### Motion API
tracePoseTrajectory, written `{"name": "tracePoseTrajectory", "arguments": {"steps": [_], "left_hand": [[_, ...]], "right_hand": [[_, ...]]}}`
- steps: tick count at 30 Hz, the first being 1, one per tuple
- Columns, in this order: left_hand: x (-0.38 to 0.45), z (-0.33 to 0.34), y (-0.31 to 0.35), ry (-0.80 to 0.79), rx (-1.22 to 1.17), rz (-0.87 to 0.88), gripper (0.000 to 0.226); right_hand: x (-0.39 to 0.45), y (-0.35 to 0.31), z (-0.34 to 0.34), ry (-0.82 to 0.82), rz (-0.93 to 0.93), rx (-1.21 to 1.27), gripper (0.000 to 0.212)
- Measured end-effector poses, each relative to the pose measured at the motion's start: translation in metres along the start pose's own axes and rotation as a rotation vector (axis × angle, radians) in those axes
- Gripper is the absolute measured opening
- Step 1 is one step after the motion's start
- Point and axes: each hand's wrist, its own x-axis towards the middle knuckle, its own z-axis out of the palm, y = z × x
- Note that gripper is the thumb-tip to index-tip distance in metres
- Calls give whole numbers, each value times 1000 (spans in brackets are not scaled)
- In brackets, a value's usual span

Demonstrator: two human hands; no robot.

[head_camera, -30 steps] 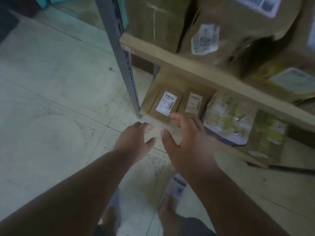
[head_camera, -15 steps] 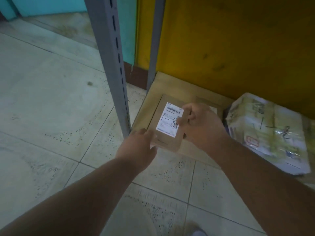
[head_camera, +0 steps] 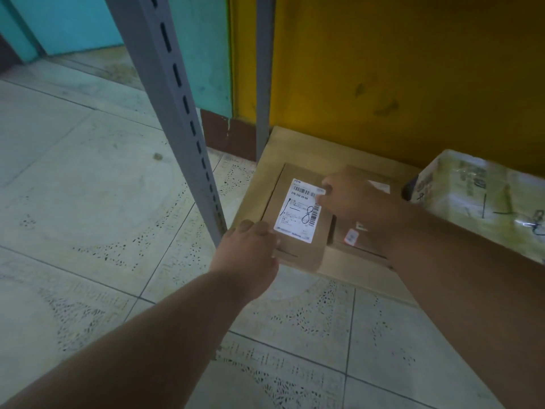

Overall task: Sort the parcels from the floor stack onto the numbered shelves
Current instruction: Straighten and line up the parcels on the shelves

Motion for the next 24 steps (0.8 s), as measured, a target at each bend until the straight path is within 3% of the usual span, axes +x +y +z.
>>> {"name": "tracePoseTrajectory", "arguments": {"steps": [6,19,24], "left_hand": [[-11,4,-5,26,69,-86,46],[1,9,-2,-13,-115,-186,49],[7,14,-5,11,-149,-205,52]], "right_hand": [[22,-9,14,27,-55,-163,23],[42,-6,16,45,-136,-64,16],[51,-8,14,50,-117,-39,25]]}}
